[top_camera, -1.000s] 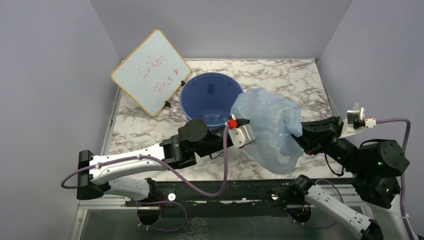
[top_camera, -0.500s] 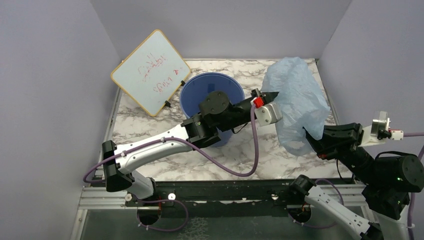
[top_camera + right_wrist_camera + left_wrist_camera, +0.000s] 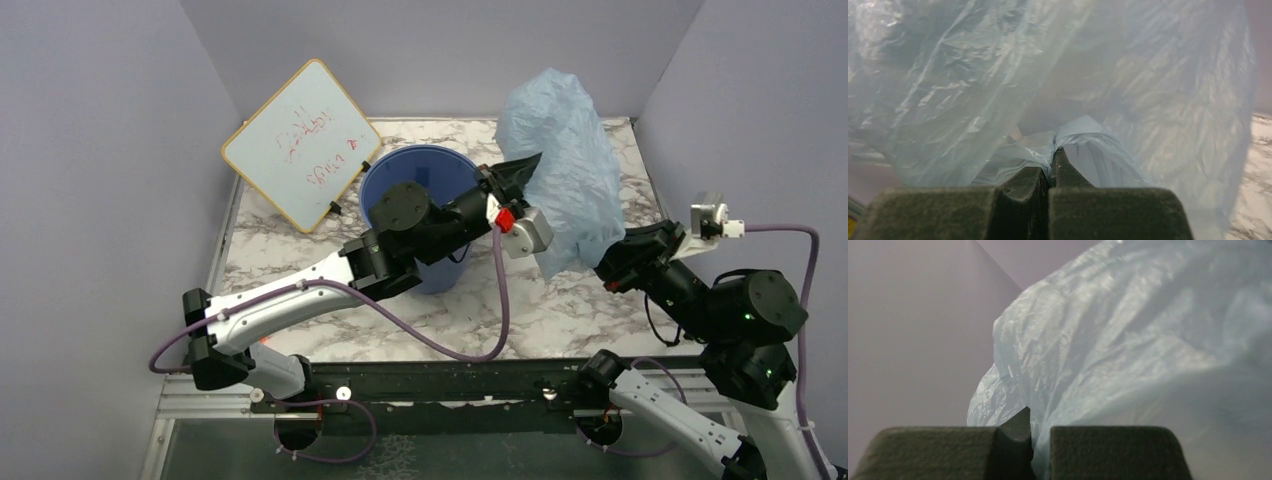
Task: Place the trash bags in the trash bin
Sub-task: Place the trash bag in the trash bin.
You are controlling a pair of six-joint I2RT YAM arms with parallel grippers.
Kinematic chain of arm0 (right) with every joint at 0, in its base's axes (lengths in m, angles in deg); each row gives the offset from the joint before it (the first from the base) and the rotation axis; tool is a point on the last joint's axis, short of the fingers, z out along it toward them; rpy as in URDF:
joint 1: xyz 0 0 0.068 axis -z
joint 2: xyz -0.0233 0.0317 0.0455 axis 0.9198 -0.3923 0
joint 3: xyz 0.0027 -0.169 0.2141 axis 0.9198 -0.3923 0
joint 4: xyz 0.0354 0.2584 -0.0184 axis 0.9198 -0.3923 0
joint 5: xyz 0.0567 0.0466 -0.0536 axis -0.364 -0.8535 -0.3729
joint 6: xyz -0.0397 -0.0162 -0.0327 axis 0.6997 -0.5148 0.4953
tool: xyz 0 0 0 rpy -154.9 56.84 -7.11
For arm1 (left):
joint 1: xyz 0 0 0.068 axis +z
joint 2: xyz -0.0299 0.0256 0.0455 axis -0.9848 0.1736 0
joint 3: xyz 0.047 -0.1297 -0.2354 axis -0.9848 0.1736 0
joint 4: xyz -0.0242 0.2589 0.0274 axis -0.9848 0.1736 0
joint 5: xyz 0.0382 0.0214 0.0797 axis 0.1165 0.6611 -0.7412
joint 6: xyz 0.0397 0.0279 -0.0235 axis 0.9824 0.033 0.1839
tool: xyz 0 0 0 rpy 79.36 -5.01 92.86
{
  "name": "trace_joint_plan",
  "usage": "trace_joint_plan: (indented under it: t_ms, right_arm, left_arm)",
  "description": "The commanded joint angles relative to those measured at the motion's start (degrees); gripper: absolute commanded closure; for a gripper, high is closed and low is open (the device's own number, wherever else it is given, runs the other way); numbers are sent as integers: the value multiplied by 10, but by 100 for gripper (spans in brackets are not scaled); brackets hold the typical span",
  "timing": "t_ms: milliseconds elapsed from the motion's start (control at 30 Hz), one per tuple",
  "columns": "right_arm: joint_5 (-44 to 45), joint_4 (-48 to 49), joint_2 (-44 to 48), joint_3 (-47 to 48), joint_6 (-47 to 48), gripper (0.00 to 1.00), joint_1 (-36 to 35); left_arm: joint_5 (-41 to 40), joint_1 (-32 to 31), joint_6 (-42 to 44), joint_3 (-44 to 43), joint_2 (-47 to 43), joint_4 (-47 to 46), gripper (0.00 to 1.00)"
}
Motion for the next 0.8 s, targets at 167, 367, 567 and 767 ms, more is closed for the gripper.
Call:
trace_joint_plan:
  t_ms: [167, 367, 567, 767]
  right_arm:
    - [25, 57, -28, -29, -24, 99, -2]
    - [3, 91, -82, 0, -21, 99, -2]
    - [1, 98, -163, 71, 8, 99, -2]
    - [-6, 96, -234, 128, 25, 99, -2]
  left_arm:
    - [-82, 0, 37, 5, -78, 90, 100]
    - [-170, 0, -33, 31, -109, 155, 100]
    - [-186, 5, -117, 8, -120, 254, 100]
    - [-214, 53, -193, -24, -119, 326, 100]
